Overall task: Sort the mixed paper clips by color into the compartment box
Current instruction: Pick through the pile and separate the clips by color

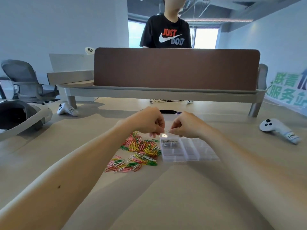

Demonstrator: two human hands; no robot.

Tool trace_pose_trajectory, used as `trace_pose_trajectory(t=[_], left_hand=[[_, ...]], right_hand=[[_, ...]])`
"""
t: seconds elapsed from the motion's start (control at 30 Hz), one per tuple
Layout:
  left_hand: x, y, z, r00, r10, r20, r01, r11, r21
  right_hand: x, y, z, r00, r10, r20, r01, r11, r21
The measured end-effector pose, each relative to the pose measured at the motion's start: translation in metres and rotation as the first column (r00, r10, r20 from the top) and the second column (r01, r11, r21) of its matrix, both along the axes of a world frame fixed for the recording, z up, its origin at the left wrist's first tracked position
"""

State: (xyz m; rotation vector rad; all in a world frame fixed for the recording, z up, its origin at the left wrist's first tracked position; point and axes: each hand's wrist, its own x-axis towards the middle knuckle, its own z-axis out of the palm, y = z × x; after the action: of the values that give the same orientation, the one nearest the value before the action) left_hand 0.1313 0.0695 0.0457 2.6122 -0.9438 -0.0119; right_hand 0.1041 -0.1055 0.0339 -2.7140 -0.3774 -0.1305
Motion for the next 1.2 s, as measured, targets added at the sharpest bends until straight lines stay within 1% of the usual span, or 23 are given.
trace_pose_trajectory(t=[0.13,0.37,0.53,0.6,0.67,0.73,0.83,0.93,1.07,1.2], left_hand=[[0.012,-0.024,-0.01,1.0,-0.017,-0.015,0.018,0.997,0.08],[0.02,-0.039,-0.014,0.997,-0.069,-0.014,0.071,0.987,0.142],[0.02,-0.035,-0.01,0.994,-0.095,-0.048,0.1,0.991,0.095],[0.019,-0.03,-0.005,0.995,-0.096,-0.03,0.098,0.993,0.072],[0.017,-0.02,0.0,0.997,-0.081,-0.003,0.081,0.992,0.096],[0.015,-0.006,0.001,0.997,-0.069,-0.031,0.073,0.984,0.163],[0.004,0.013,-0.003,0.984,-0.067,-0.164,0.108,0.96,0.259],[-0.009,0.023,-0.014,0.985,-0.044,-0.165,0.098,0.937,0.335],[-0.014,0.033,-0.019,0.988,-0.019,-0.155,0.07,0.94,0.334],[-0.016,0.042,-0.019,0.992,0.013,-0.128,0.027,0.952,0.304]], right_hand=[[-0.002,-0.014,-0.003,1.0,-0.014,-0.023,0.015,0.999,0.028],[-0.003,-0.023,-0.008,0.999,-0.022,-0.035,0.023,0.999,0.043],[-0.004,-0.029,-0.01,1.0,-0.018,-0.024,0.019,0.998,0.056],[-0.003,-0.029,-0.01,1.0,-0.023,-0.02,0.025,0.997,0.069],[-0.004,-0.025,-0.008,1.0,-0.011,-0.018,0.012,0.997,0.077],[-0.006,-0.018,-0.005,0.999,0.032,-0.026,-0.03,0.997,0.064],[-0.011,-0.004,0.0,0.988,0.105,-0.111,-0.106,0.994,-0.006],[-0.013,0.006,0.0,0.98,0.129,-0.155,-0.147,0.983,-0.112],[-0.012,0.015,-0.003,0.976,0.129,-0.173,-0.151,0.981,-0.118],[-0.008,0.009,-0.002,0.991,0.088,-0.105,-0.1,0.989,-0.107]])
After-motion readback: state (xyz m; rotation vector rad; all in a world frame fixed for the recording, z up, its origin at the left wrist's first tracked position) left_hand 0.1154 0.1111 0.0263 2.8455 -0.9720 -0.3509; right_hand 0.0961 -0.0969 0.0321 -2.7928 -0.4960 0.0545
